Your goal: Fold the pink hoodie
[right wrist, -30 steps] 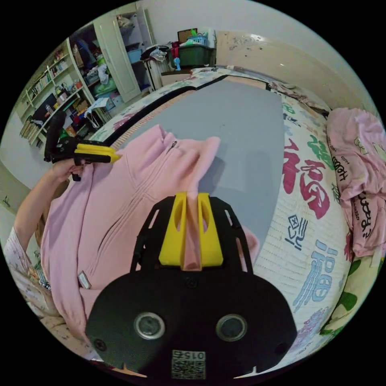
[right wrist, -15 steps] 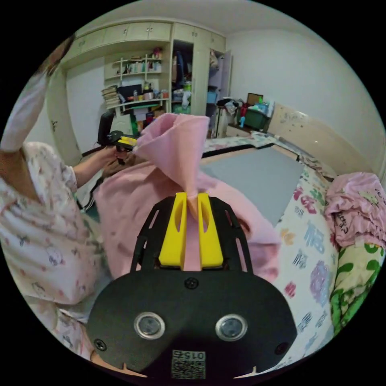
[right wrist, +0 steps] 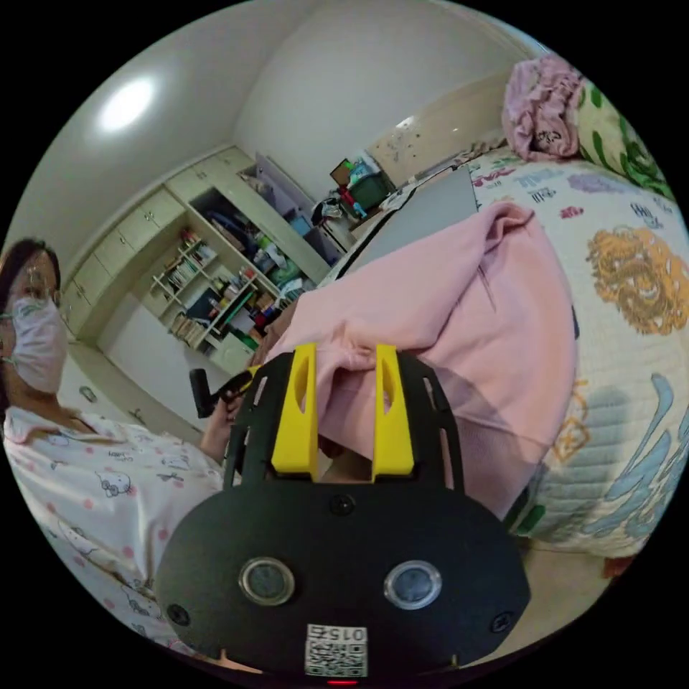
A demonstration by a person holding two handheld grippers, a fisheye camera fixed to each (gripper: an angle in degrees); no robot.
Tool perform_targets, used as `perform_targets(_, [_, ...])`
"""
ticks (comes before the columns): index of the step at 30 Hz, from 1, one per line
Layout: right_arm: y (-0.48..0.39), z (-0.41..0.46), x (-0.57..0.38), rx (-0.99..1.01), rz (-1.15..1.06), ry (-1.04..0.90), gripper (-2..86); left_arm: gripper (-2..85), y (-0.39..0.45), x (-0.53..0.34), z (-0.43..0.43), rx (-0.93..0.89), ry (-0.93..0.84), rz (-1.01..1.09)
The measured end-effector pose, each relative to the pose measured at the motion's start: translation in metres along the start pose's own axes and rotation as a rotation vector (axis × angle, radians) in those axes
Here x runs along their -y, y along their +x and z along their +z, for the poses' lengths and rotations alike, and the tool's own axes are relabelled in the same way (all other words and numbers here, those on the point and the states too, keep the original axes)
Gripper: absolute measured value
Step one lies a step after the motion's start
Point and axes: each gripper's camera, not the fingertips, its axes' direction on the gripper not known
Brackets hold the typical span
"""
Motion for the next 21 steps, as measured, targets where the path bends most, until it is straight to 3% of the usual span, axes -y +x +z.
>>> perform_targets(4, [-0.016, 0.018, 0.012, 0.059, -0.023, -0.13, 15.9, 9.1, 0.002, 0.026, 0.008, -0.085, -0.067, 0.016])
perform_targets(6, [-0.019, 0.021, 0.019, 0.108, -0.033, -0.184, 6.7, 5.6, 0.005, 0.043, 0.005, -0.059, -0.1, 0.01])
perform_targets(8, [-0.023, 0.011, 0.021, 0.076, -0.033, -0.178, 3.0, 1.5, 0.025, 0.067, -0.023, -0.024, -0.085, 0.074])
perform_targets(12, [-0.036, 0.003, 0.021, -0.028, -0.106, -0.225, 1.6, 0.6, 0.051, 0.102, -0.044, 0.101, -0.162, 0.148])
perform_targets(16, [-0.038, -0.011, 0.036, 0.006, -0.14, -0.246, 2.3, 1.5, 0.059, 0.136, -0.039, 0.173, -0.223, 0.128])
perform_targets(18, [-0.034, -0.038, 0.048, 0.034, -0.16, -0.22, 3.4, 2.8, 0.069, 0.155, -0.058, 0.197, -0.209, 0.137])
perform_targets(21, [-0.006, -0.104, 0.078, -0.032, -0.057, -0.008, 7.2, 5.9, 0.106, 0.194, -0.101, 0.322, -0.146, 0.217])
